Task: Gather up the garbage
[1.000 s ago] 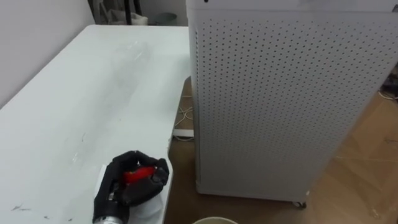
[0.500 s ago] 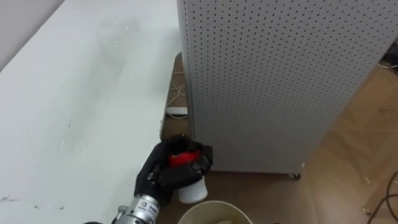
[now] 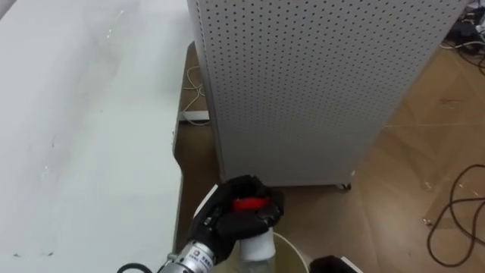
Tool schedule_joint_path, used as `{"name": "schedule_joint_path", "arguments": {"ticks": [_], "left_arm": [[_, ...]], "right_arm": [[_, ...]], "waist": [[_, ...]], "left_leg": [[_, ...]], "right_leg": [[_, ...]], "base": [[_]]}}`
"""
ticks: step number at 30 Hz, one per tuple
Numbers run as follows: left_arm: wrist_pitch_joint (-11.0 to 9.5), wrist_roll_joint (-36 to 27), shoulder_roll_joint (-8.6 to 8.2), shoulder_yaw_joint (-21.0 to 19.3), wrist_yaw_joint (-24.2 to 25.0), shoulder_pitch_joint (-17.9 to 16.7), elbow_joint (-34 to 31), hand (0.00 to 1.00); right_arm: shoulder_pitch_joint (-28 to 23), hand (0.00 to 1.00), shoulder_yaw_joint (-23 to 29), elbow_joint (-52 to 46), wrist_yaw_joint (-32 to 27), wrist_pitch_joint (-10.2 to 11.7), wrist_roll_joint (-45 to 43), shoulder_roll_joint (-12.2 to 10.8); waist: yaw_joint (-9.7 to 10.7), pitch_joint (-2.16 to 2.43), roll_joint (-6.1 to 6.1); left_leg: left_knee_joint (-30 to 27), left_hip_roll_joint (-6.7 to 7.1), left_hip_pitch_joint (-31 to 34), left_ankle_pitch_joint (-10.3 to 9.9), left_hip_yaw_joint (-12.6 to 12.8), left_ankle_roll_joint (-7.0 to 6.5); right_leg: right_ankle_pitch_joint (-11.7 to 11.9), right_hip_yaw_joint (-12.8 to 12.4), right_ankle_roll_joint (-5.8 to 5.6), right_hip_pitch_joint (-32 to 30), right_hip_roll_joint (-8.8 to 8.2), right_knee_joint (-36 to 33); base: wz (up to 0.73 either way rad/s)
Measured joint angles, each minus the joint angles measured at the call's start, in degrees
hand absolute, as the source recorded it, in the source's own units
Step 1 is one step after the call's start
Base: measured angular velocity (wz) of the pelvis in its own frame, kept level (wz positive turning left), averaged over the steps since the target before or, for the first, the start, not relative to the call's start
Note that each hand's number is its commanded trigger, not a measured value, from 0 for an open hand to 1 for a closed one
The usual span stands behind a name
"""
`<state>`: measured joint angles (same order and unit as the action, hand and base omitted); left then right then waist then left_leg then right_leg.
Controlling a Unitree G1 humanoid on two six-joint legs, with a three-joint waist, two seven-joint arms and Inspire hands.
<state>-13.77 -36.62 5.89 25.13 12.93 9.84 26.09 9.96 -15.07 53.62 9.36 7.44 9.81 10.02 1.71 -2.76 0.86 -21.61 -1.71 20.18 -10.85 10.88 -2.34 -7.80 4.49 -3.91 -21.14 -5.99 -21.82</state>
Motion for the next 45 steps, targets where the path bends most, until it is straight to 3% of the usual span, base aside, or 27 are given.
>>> {"name": "schedule_joint_path", "arguments": {"ticks": [4, 5, 6, 8, 9, 14, 20, 26, 36, 45], "left_arm": [[0.3, -1.7, 0.55, 1.3, 1.0, -0.1, 0.1, 1.00], [0.5, -2.1, 0.78, 1.7, 1.5, -0.1, 0.1, 0.62], [0.5, -2.1, 0.93, 2.0, 1.7, -0.1, 0.1, 0.40], [0.7, -2.1, 1.22, 2.1, 1.8, -0.2, 0.1, 0.12], [0.7, -2.1, 1.37, 2.0, 1.8, -0.2, 0.1, 0.07], [0.7, -2.1, 1.80, 2.0, 1.8, -0.5, 0.1, 0.00], [0.8, -2.1, 3.16, 2.0, 1.9, -0.5, 0.1, 0.00], [0.8, -2.0, 3.35, 2.0, 4.1, -0.7, 0.1, 0.00], [0.7, -2.0, 4.39, 3.1, 6.4, -0.7, -0.2, 0.00], [0.7, -2.0, 5.18, 3.1, 10.4, -0.9, -1.4, 0.00]], "right_arm": [[-0.1, 1.00, 0.0, 0.1, -0.1, 0.0, 0.0, -0.6], [0.0, 1.00, 0.0, 0.1, -0.2, 0.0, 0.0, -0.7], [0.0, 1.00, 0.0, 0.1, -0.3, 0.0, 0.0, -0.7], [0.0, 1.00, 0.0, 0.1, -0.6, 0.0, 0.0, -0.8], [0.0, 1.00, 0.0, 0.1, -0.8, 0.0, 0.0, -0.8], [-0.1, 1.00, 0.0, 0.1, -1.3, 0.0, 1.5, -0.7], [-0.1, 1.00, 0.0, 0.2, -1.7, 0.0, 3.8, -0.6], [0.1, 1.00, -0.5, 2.4, -2.9, -0.1, 3.7, -0.6], [0.0, 1.00, -2.0, 4.2, -2.1, -0.1, 3.7, 2.0], [0.2, 1.00, -2.0, 4.0, -1.3, 0.0, 3.8, 2.4]], "waist": [[0.4, 0.00, 0.00], [0.5, 0.00, 0.00], [0.8, 0.00, 0.00], [1.1, 0.00, 0.00], [1.1, 0.00, -0.01], [1.1, 0.01, 0.01], [0.9, 0.07, 0.09], [0.4, 0.37, 0.53], [-0.5, 0.65, 0.98], [-0.6, 0.86, 1.29]], "left_leg": [[-0.6, -0.51, 0.8, 0.0, 0.2, 0.00], [-0.9, -0.59, 1.1, 0.0, 0.2, -0.01], [-0.9, -0.59, 1.2, 0.0, 0.2, -0.02], [-1.1, -0.61, 1.3, 0.0, 0.4, -0.03], [-1.1, -0.65, 1.3, -0.1, 0.7, -0.07], [-1.7, -0.80, 1.5, -0.1, 1.1, -0.10], [-2.1, -0.70, 1.6, -0.1, 1.1, -0.12], [-2.1, -0.62, 1.6, -0.1, 1.1, -0.13], [-2.0, -0.61, 0.3, -0.1, 1.1, -0.13], [-1.4, -0.63, -2.0, -0.1, 1.6, -0.12]], "right_leg": [[0.1, 0.0, 0.17, -1.1, 0.04, -0.8], [0.1, 0.0, 0.17, -1.3, 0.06, -1.0], [0.1, 0.0, 0.18, -1.4, 0.07, -1.0], [0.1, -0.1, 0.23, -1.5, 0.07, -1.1], [0.1, -0.4, 0.48, -1.6, 0.09, -1.1], [0.2, -0.7, 0.91, -1.8, 0.19, -1.2], [0.2, -0.7, 0.98, -1.8, 0.23, -1.2], [0.2, -0.8, 0.98, -1.7, 0.23, -1.1], [0.2, -1.0, 0.99, -0.5, 0.28, -1.6], [0.2, -1.4, 1.00, 1.5, 0.42, -0.7]], "base": [[0.00], [0.00], [0.00], [-0.03], [-0.09], [-0.05], [0.00], [0.00], [0.00], [-0.02]]}}
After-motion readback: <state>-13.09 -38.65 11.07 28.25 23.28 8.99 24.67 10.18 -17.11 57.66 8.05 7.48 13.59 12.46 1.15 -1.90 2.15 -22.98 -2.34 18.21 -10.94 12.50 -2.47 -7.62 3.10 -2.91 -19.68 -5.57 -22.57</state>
